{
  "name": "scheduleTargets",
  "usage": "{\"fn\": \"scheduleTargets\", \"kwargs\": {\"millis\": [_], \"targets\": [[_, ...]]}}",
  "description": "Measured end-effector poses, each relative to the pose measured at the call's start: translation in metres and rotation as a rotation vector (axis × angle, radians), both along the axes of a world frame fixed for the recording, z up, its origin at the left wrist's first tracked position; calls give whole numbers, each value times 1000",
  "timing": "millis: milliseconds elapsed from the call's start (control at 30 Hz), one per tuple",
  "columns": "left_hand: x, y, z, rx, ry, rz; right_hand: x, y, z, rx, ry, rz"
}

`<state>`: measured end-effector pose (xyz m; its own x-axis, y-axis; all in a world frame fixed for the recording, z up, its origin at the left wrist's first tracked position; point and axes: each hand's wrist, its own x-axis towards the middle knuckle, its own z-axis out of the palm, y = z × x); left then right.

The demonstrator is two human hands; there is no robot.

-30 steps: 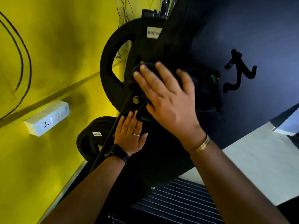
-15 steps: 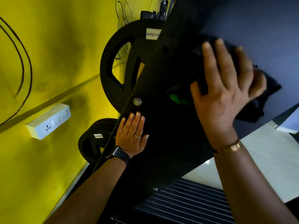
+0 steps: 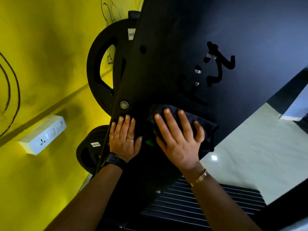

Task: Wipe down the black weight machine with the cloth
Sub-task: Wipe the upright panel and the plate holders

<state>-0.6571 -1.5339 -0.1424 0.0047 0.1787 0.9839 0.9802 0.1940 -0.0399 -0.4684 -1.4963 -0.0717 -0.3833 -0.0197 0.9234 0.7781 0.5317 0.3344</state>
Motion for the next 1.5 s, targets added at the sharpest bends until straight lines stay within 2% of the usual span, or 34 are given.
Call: {"fn": "scheduleTargets", "kwargs": {"millis": [67, 167, 333, 433, 533, 633, 800, 900, 1000, 1167, 1267, 1367, 1500], "targets": [[5, -1, 3, 37, -39, -16, 13, 5, 14, -11, 7, -2], [14, 1, 21, 90, -78, -54, 27, 10, 56, -41, 122, -3], [23, 13, 63, 46, 19, -91, 59, 31, 107, -74, 504, -33], [25, 14, 62, 19, 34, -69, 67, 37, 96, -109, 686, -15], [23, 15, 60, 2, 33, -75, 59, 36, 61, -141, 760, 1], [23, 17, 60, 17, 40, -74, 37, 25, 20, -196, 677, -25], [22, 15, 59, -2, 37, -62, -4, 2, -52, -173, 215, -47], [23, 14, 59, -15, 46, -60, 6, 1, -74, -106, 55, -31], [22, 14, 58, -14, 46, -67, 29, 9, -55, -76, 85, -26], [24, 16, 59, -4, 28, -76, 53, 25, 37, -103, 374, -44], [24, 16, 58, 6, 33, -79, 43, 28, 64, -123, 497, -60], [23, 15, 59, 4, 31, -81, 25, 23, 44, -115, 489, -61], [23, 14, 58, -2, 33, -79, 13, 10, -28, -132, 278, 5]]}}
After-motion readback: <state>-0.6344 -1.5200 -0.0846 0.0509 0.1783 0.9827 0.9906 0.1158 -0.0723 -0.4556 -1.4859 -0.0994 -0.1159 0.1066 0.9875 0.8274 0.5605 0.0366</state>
